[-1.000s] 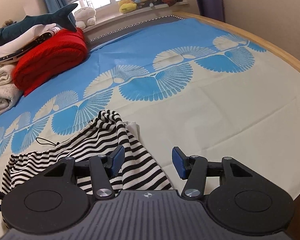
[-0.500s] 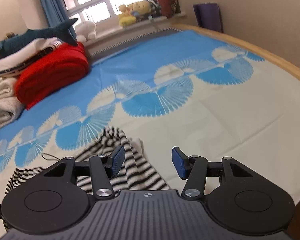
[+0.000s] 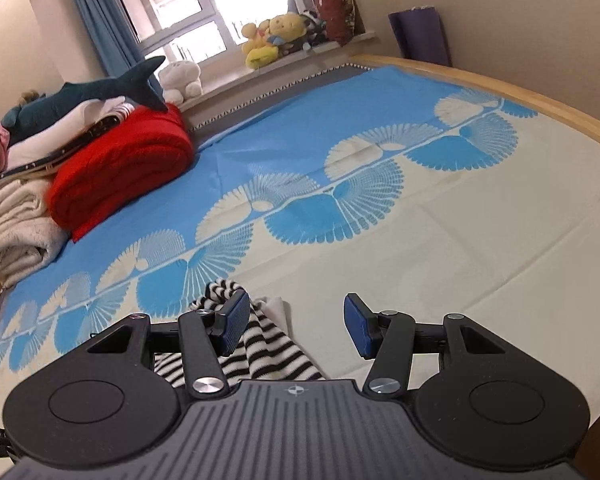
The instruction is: Fold small clothes
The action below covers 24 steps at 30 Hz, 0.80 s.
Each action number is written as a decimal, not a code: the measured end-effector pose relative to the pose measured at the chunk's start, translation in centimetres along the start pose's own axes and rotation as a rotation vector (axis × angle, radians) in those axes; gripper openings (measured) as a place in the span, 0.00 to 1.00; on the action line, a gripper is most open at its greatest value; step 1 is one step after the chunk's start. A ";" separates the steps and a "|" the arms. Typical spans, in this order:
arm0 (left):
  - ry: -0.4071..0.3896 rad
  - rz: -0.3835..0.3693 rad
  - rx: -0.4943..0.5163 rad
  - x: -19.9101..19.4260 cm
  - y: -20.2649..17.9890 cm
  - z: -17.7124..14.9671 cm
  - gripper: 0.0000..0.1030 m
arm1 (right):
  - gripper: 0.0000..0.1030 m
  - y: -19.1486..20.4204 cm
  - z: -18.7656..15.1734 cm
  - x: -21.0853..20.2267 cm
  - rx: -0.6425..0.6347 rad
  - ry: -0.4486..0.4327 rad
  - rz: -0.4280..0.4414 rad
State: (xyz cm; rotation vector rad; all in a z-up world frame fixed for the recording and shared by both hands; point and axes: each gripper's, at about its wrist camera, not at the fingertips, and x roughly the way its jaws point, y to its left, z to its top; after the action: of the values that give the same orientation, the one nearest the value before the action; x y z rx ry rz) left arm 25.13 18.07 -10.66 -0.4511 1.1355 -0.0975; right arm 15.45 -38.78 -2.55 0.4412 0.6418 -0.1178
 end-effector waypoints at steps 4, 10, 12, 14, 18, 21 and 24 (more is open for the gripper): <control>0.024 -0.032 -0.069 0.5 0.9 0.3 0.14 | 0.53 -0.1 0.0 0.1 -0.014 0.008 0.001; 0.119 0.012 -0.215 2.7 3.5 0.8 0.51 | 0.53 0.2 -0.3 0.0 -0.051 0.011 0.011; 0.152 0.015 -0.235 3.4 4.0 0.8 0.54 | 0.53 0.3 -0.3 0.0 -0.069 0.009 0.017; 0.159 0.010 -0.235 3.8 4.0 1.0 0.54 | 0.53 0.4 -0.3 0.0 -0.087 0.008 0.019; 0.168 -0.001 -0.180 4.4 3.0 1.1 0.44 | 0.53 0.4 -0.3 0.6 -0.109 0.026 0.016; 0.162 -0.019 -0.103 4.6 1.6 0.9 0.15 | 0.53 0.6 -0.3 1.0 -0.113 0.041 0.016; 0.135 -0.016 -0.055 4.0 0.8 1.1 0.11 | 0.53 1.0 -0.5 1.4 -0.118 0.054 0.011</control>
State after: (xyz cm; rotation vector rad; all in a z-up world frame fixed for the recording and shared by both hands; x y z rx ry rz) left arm 27.70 17.89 -13.96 -0.5081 1.2695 -0.1123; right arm 16.55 -37.65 -3.43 0.3344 0.6953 -0.0575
